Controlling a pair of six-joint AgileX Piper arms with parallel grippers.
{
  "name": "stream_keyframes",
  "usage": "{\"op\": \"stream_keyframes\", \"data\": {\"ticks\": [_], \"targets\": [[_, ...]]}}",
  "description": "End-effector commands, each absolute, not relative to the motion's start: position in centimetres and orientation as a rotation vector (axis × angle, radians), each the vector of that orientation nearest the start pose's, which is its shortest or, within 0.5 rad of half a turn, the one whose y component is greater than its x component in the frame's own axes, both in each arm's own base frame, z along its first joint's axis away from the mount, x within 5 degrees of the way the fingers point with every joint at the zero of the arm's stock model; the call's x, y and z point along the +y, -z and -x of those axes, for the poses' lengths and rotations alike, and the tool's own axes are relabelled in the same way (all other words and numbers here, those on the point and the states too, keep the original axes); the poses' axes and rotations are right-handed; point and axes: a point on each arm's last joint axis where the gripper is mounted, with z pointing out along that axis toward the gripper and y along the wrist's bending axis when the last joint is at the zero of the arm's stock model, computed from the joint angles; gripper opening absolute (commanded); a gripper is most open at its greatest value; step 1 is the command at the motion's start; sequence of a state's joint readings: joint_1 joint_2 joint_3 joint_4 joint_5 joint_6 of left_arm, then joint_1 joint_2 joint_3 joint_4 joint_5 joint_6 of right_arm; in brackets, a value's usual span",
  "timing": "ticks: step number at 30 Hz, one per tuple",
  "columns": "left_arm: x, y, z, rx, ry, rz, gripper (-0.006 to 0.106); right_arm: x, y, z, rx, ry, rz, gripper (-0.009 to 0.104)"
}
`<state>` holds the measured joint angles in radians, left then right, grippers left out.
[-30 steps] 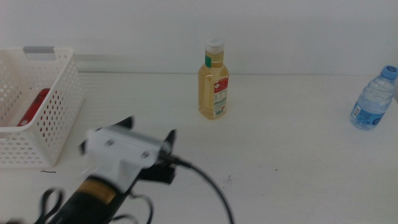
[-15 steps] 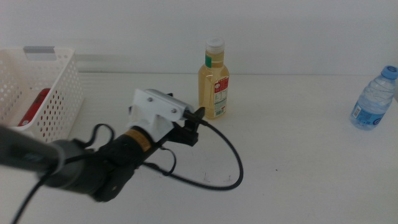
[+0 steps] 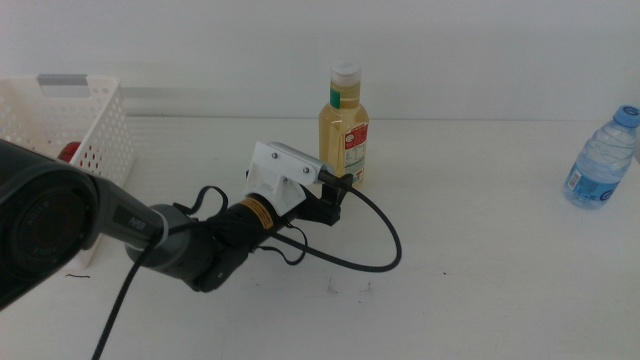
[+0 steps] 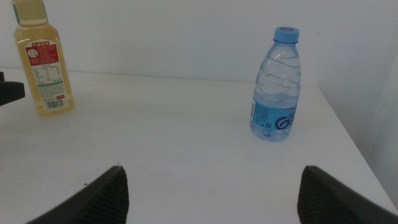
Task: Use arms to grab the bottles and put them into the dustbin to the left of the table.
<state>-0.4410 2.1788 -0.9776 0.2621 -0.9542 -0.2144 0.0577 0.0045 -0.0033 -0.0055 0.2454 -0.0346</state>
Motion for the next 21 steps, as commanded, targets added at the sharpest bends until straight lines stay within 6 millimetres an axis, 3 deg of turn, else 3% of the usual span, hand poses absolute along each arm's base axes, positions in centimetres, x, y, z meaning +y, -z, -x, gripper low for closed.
{"op": "stream_keyframes", "data": {"ticks": [1,7,21], "targets": [[-19.1,-10.7,-36.9,1.686,0.566,-0.496,0.094,0.2,-19.2,-5.5,1.72,0.006,0.086,0.088],[-19.0,-11.4,-38.9,1.696,0.54,-0.506,0.094,0.2,-19.2,-5.5,1.72,0.006,0.086,0.088],[-20.6,-9.1,-42.6,1.669,0.626,-0.512,0.094,0.2,-19.2,-5.5,1.72,0.006,0.086,0.088]]}}
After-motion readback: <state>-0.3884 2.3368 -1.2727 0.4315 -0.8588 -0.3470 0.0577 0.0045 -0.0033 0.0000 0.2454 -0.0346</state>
